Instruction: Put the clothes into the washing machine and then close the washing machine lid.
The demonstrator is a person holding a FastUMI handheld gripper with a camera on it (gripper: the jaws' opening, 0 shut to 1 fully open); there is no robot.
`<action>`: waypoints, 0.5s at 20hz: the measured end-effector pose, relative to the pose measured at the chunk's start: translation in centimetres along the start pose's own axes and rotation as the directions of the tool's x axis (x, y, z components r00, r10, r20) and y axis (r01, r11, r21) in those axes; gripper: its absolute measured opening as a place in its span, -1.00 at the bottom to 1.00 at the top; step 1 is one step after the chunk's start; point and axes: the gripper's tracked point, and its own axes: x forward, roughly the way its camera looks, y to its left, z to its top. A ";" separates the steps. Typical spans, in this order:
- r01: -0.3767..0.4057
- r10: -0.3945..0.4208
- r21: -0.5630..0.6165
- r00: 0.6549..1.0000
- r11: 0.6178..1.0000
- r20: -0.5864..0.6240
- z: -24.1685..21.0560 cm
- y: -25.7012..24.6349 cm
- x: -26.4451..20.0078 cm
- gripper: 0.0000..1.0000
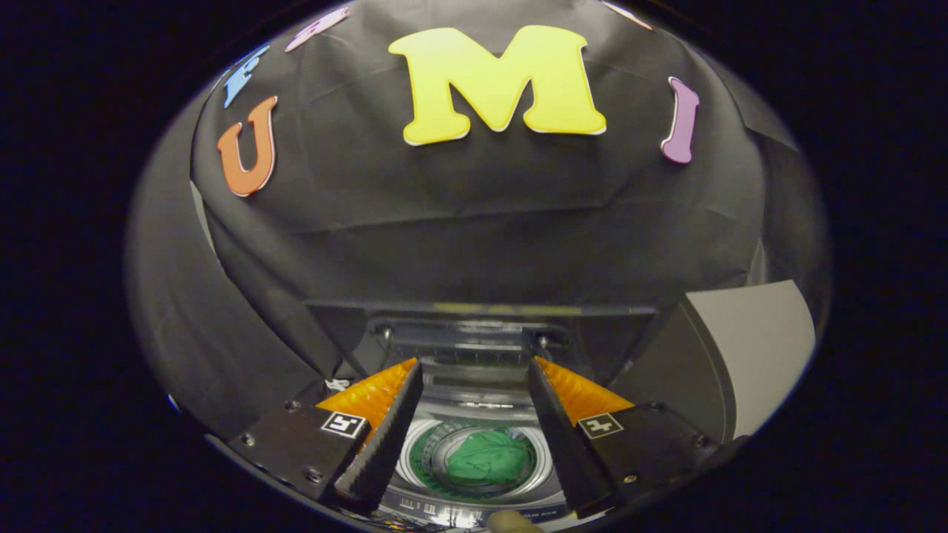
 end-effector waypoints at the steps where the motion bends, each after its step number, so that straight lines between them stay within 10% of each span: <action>1: 0.003 -0.003 0.012 1.000 1.000 0.010 1.1 0.2 0.3 0.78; 10: 0.098 -0.098 -0.015 0.995 0.995 0.004 6.4 -0.2 5.0 0.79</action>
